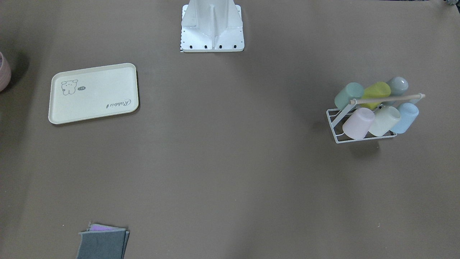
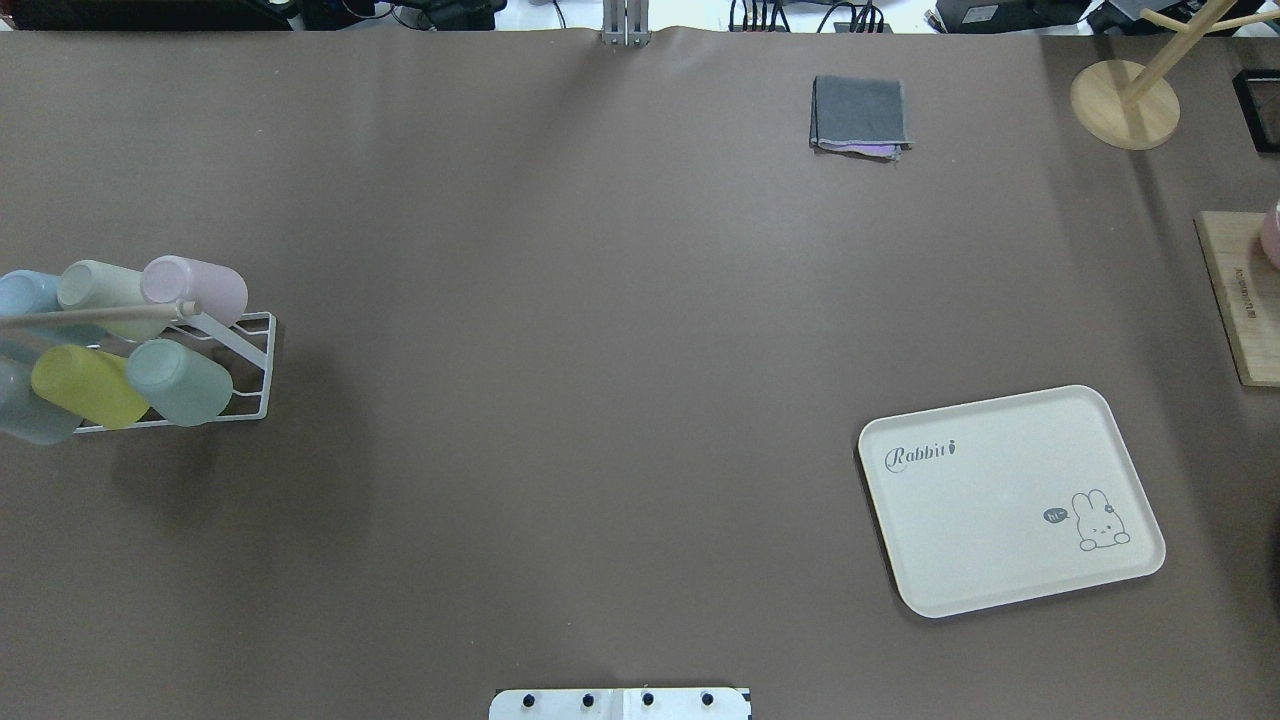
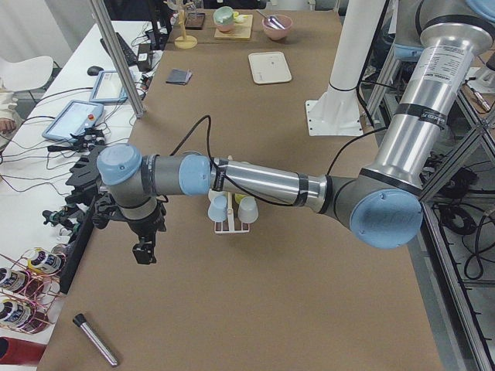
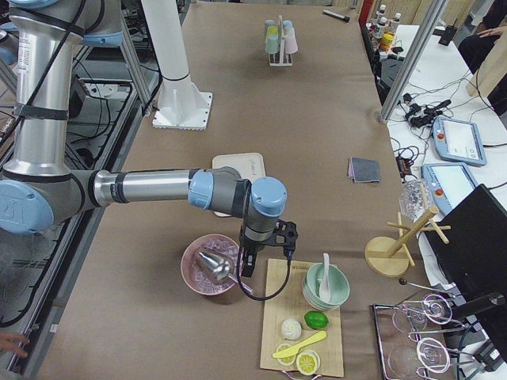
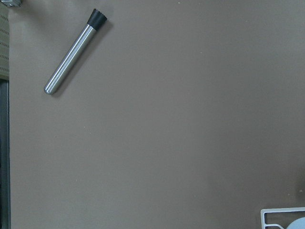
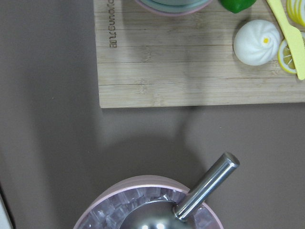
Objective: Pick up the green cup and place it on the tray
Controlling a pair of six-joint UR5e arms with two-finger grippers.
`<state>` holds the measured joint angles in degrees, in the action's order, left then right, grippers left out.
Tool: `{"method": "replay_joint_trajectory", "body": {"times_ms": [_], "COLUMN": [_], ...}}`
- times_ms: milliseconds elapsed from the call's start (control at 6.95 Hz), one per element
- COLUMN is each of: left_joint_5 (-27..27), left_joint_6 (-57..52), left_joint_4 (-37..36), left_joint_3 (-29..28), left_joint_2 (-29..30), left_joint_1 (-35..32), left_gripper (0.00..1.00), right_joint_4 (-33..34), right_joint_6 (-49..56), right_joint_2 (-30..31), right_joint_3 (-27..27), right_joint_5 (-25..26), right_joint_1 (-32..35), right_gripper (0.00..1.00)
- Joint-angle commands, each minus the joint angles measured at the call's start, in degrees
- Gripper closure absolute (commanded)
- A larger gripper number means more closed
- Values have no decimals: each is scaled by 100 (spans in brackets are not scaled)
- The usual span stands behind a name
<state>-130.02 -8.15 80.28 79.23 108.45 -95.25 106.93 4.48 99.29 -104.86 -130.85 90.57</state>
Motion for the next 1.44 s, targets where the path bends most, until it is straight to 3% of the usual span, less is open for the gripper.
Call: {"method": "replay_joint_trajectory", "body": {"times_ms": [0, 576, 1295], "left_joint_5": [-41, -68, -305], "left_joint_6": [-55, 32, 735], "left_joint_4": [608, 603, 585], "left_joint_3": [-30, 1091, 2026], "left_joint_2": [-567, -1606, -2161], "left_joint_1": [-2, -11, 7], "left_gripper": [3, 3, 3], "right_joint_4": [4, -14, -206], "right_joint_6": [9, -26, -474], "right_joint_2": [11, 11, 11], "right_joint_3": [-8, 53, -35], "right_joint_5": [33, -28, -248], "right_joint_1": [5, -13, -654], "right_gripper": [0, 0, 1]}}
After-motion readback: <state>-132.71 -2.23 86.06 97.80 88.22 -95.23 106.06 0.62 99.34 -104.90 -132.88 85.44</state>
